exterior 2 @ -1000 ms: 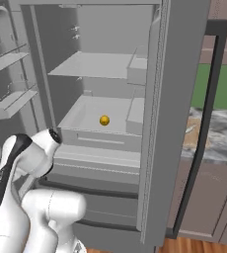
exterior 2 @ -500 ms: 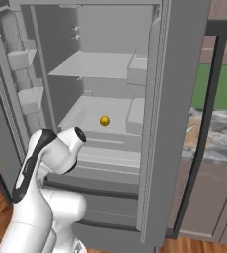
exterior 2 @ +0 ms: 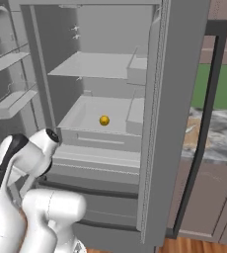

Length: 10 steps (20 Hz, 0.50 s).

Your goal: Retrieve a lemon from the fridge and place it on the cutting board with the fish.

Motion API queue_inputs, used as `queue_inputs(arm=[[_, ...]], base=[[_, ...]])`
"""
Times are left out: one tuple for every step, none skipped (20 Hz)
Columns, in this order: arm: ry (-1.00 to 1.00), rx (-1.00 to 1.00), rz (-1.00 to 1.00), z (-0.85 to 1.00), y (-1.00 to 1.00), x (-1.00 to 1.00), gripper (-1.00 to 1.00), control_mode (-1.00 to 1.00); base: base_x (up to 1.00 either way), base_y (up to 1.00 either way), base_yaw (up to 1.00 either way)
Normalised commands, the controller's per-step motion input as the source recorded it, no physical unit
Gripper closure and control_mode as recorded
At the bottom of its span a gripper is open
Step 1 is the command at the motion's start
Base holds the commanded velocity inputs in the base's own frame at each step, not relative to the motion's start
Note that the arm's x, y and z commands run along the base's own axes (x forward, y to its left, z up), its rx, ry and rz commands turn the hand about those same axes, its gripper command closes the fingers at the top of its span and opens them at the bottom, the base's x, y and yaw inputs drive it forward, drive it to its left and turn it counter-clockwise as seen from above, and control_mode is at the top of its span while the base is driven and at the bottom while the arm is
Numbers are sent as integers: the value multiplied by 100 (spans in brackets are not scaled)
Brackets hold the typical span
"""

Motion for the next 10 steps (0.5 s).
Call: queue_inputs(arm=[[-2,-9,-23,0,95,-26,-100,-100],[-4,-9,-26,0,87,-28,-100,-100],[-4,-7,-27,0,76,-26,-100,-100],[-3,-7,-27,0,71,-26,-100,-100],[-1,-7,-27,0,68,-24,-100,-100],[0,-8,-27,0,61,-16,-100,-100],[0,-7,-27,0,52,-11,-100,-100],[0,-5,-26,2,32,-7,-100,-100],[6,0,-24,9,15,0,-100,-100],[14,0,-23,9,0,0,-100,-100]], base=[[0,0,0],[0,0,0],[0,0,0],[0,0,0],[0,0,0],[0,0,0],[0,0,0],[0,0,0],[0,0,0],[0,0,0]])
